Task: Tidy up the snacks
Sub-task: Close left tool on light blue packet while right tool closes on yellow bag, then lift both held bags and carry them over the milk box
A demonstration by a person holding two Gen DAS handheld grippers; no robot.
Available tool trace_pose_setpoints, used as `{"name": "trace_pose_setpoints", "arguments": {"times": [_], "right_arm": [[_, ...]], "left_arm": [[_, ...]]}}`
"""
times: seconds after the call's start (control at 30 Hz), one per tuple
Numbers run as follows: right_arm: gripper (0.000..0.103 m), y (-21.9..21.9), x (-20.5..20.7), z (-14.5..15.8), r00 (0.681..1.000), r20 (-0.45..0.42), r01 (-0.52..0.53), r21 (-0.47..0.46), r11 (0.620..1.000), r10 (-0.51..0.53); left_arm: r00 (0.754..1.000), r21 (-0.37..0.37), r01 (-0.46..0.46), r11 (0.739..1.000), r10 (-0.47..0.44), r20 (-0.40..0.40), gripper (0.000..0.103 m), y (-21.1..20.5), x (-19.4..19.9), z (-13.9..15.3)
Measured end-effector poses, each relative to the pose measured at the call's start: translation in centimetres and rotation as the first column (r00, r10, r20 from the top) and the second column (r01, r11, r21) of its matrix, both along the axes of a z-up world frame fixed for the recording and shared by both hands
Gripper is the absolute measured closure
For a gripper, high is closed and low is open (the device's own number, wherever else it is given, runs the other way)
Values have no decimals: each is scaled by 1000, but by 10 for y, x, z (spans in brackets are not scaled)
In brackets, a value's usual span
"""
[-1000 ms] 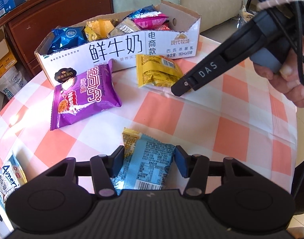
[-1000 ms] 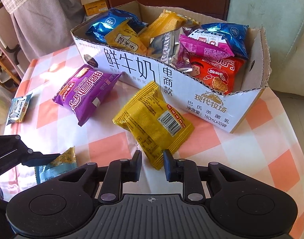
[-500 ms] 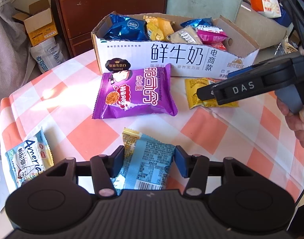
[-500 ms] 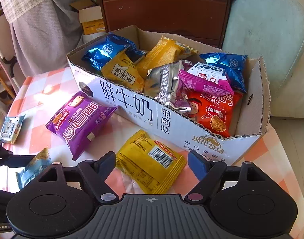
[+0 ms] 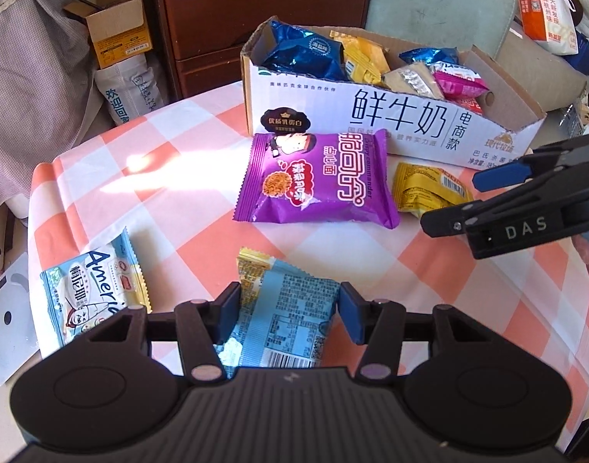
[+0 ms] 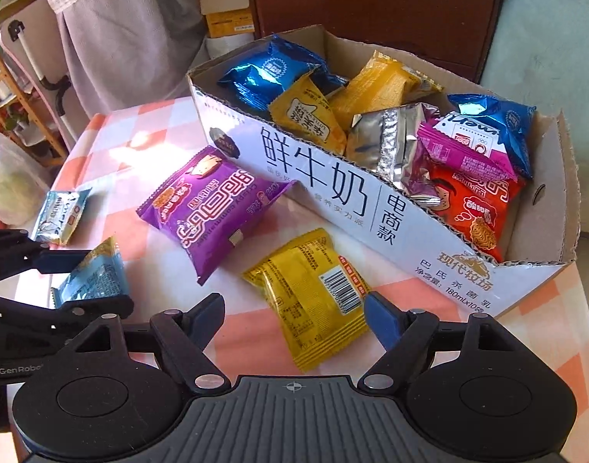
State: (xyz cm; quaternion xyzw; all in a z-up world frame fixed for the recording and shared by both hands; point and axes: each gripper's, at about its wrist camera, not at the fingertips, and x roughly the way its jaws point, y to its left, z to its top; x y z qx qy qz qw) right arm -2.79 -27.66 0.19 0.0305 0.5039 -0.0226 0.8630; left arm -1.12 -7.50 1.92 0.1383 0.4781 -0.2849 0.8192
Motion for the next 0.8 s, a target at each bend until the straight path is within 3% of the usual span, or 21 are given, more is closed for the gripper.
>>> {"name": "trace_pose_setpoints", "arguments": {"times": [0.27, 0.4, 0.8], "right_arm": [[22, -4, 8, -17, 999, -22, 24, -19, 1000, -24], [38, 8, 4, -15, 1000, -12, -17, -32, 999, 17], [43, 12, -9, -1, 1000, 10, -4, -44, 999, 4]], "left_arm": [[1000, 7, 10, 1000, -10, 21, 50, -3, -2, 2], [1000, 4, -4, 1000, 4, 15, 50, 0, 1, 2], [999, -4, -29, 1000, 29, 30, 50, 0, 3, 6]]}}
